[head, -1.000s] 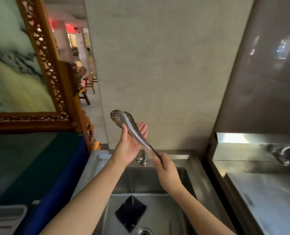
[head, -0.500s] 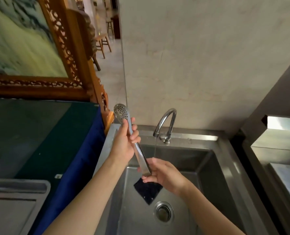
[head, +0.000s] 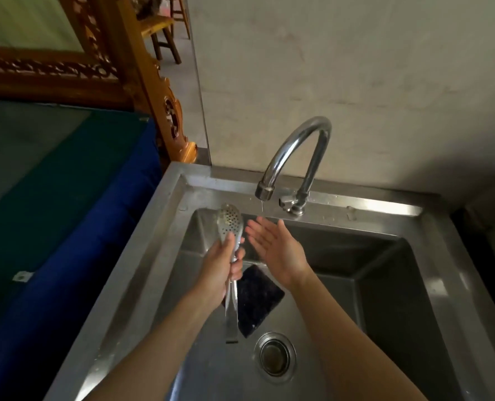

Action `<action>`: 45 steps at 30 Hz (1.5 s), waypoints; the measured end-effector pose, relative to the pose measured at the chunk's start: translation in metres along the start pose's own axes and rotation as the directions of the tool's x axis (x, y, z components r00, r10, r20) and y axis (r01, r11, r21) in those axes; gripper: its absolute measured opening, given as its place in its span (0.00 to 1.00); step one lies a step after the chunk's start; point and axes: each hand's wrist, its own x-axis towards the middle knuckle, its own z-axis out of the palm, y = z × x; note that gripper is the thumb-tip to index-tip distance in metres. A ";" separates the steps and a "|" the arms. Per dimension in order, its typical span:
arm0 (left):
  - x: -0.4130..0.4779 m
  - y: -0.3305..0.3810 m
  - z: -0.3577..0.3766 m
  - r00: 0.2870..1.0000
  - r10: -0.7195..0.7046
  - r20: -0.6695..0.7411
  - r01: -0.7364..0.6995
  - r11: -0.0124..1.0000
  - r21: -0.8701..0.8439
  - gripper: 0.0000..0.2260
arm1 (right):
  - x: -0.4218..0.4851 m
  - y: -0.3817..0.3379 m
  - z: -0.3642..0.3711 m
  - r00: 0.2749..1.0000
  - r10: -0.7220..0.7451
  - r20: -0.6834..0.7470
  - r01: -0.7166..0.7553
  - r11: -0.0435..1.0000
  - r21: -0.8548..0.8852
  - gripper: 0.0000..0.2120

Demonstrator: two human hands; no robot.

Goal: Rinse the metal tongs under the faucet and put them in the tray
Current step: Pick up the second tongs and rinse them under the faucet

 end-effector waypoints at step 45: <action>0.029 -0.029 0.029 0.915 0.274 -0.297 -0.003 0.740 0.673 0.27 | 0.035 0.009 0.017 0.819 -0.569 -0.072 0.289 0.518 -0.805 0.18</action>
